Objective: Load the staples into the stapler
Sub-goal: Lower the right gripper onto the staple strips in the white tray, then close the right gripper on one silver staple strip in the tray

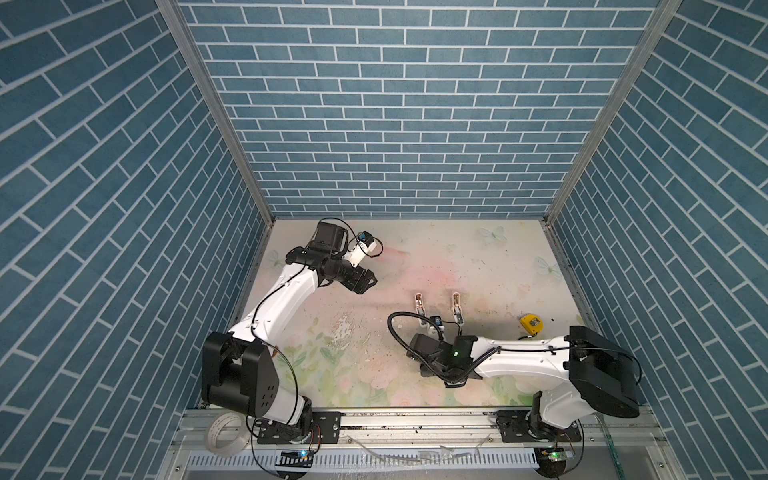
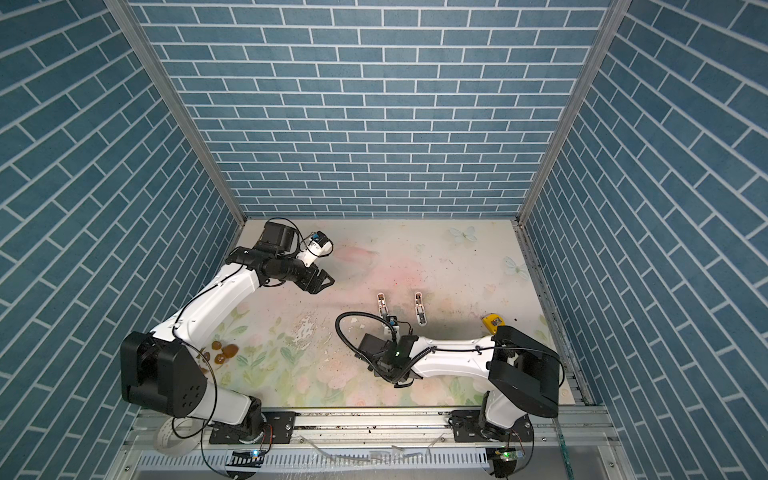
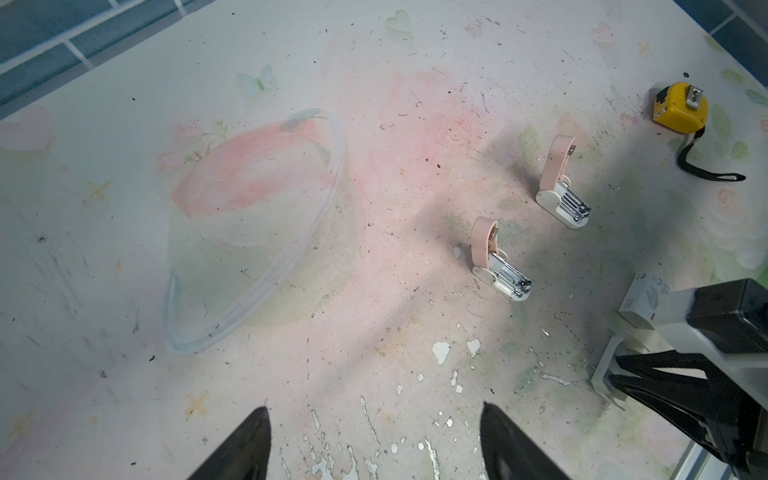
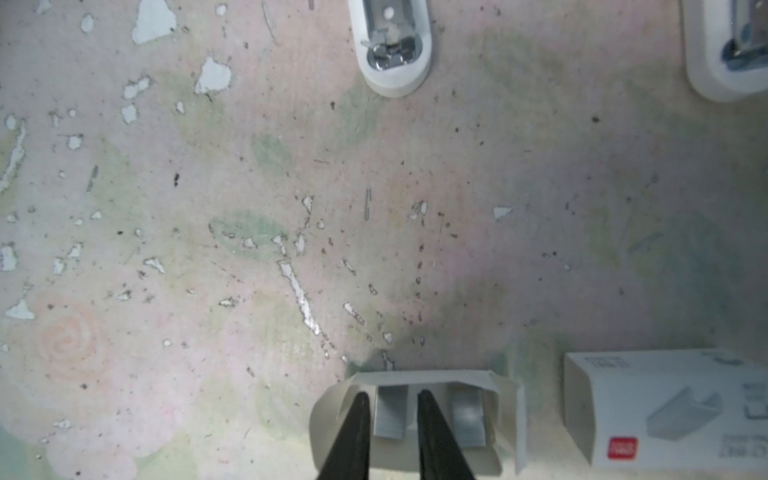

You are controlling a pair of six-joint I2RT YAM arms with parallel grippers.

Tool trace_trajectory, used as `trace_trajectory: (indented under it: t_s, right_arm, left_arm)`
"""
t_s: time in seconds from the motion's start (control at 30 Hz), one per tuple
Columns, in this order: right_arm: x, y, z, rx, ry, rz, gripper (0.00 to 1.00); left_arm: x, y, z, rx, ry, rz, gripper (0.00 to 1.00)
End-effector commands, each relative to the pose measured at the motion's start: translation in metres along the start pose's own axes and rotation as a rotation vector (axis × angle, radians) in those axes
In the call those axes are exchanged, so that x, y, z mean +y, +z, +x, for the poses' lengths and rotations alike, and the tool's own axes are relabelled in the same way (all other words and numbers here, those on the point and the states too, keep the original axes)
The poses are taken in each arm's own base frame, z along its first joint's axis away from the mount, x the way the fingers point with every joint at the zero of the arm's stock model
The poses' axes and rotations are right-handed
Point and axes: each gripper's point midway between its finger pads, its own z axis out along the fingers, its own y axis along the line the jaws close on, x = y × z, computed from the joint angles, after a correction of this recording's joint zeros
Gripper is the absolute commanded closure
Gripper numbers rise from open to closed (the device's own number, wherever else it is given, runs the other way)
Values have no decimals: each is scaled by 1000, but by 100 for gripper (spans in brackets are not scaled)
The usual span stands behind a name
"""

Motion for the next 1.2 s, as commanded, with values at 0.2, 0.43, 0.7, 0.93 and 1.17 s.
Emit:
trace_trajectory:
  t_s: [0.2, 0.43, 0.7, 0.93, 1.17]
  right_arm:
    - [-3, 3, 6, 16, 31, 31, 78]
    - [-2, 5, 6, 16, 28, 33, 78]
    - [-1, 9, 8, 26, 21, 46, 78]
    - [-1, 11, 8, 28, 14, 55, 80]
    - [-2, 13, 8, 30, 7, 63, 82]
  left_arm:
    - [-1, -2, -3, 0, -13, 13, 20]
    - [-2, -2, -3, -2, -14, 16, 19]
    - [-3, -1, 0, 1, -16, 18, 20]
    - [-3, -2, -1, -1, -16, 19, 20]
    - [-3, -1, 0, 2, -17, 19, 20]
